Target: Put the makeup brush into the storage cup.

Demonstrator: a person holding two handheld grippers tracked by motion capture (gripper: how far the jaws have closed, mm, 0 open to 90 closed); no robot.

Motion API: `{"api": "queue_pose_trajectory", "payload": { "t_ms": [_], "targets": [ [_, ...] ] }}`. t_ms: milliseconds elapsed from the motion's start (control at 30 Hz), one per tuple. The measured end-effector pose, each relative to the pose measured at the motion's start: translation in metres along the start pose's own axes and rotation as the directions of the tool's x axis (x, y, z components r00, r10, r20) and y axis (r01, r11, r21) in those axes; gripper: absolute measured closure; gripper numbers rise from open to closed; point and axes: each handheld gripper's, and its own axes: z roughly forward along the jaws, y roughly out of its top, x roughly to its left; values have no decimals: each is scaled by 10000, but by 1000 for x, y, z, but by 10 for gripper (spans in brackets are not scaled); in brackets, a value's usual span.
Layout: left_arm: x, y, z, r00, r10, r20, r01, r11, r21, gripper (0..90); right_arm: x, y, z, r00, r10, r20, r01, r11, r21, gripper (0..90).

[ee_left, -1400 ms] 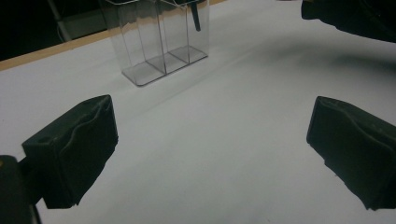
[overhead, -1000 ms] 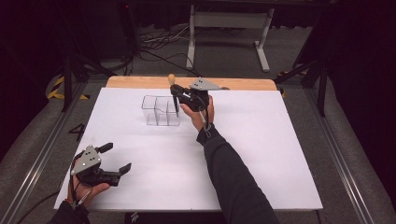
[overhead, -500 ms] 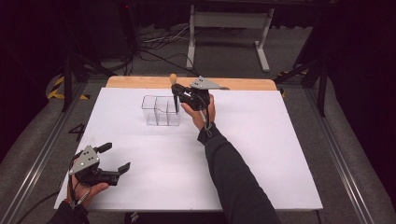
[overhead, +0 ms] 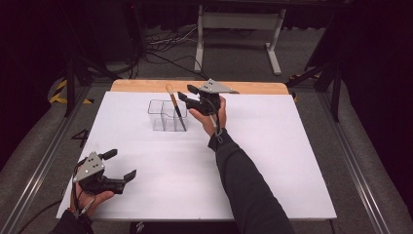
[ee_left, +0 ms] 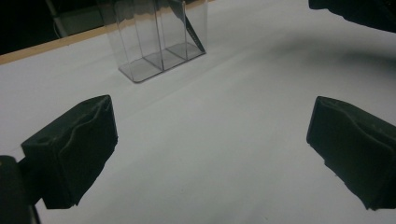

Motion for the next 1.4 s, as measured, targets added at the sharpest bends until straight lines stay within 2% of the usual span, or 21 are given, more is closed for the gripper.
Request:
{"api": "queue_pose_trajectory", "payload": {
  "t_ms": [133,233,333,500,667,933,1100,1267,1333,1400],
  "targets": [
    [0,0,0,10000,15,-2,-15,10000,52,26,1,4,-5,9996,-247,168,248,9997,-27,467],
    [-1,0,1,10000,13,23,-14,10000,97,24,2,11,-14,9971,-627,428,629,9980,-16,428],
    [-2,1,1,10000,82,-16,-82,9999,92,25,2,13,-19,9959,-741,516,744,9972,-45,416],
    [-2,1,1,9999,89,-107,-89,10000,11,22,1,21,-34,9894,-1076,979,1092,9940,-105,361],
    [-3,1,3,9999,111,-40,-111,9999,94,22,0,25,-41,9823,-1407,1235,1422,9898,-31,323],
    [-3,1,3,9998,137,-118,-136,9998,108,22,0,27,-51,9780,-1564,1379,1576,9875,25,228],
    [-3,2,4,9998,158,-100,-157,9998,134,22,3,28,-56,9714,-1703,1652,1703,9853,143,166],
    [-3,1,5,9998,193,-83,-192,9996,204,22,4,27,-60,9721,-1738,1575,1727,9848,210,155],
    [-3,1,5,9998,162,-82,-161,9997,192,22,4,26,-63,9651,-1986,1708,1963,9801,307,123],
    [-3,1,5,9998,158,-82,-156,9997,213,22,5,25,-63,9650,-1998,1698,1976,9798,304,109]
  ]
}}
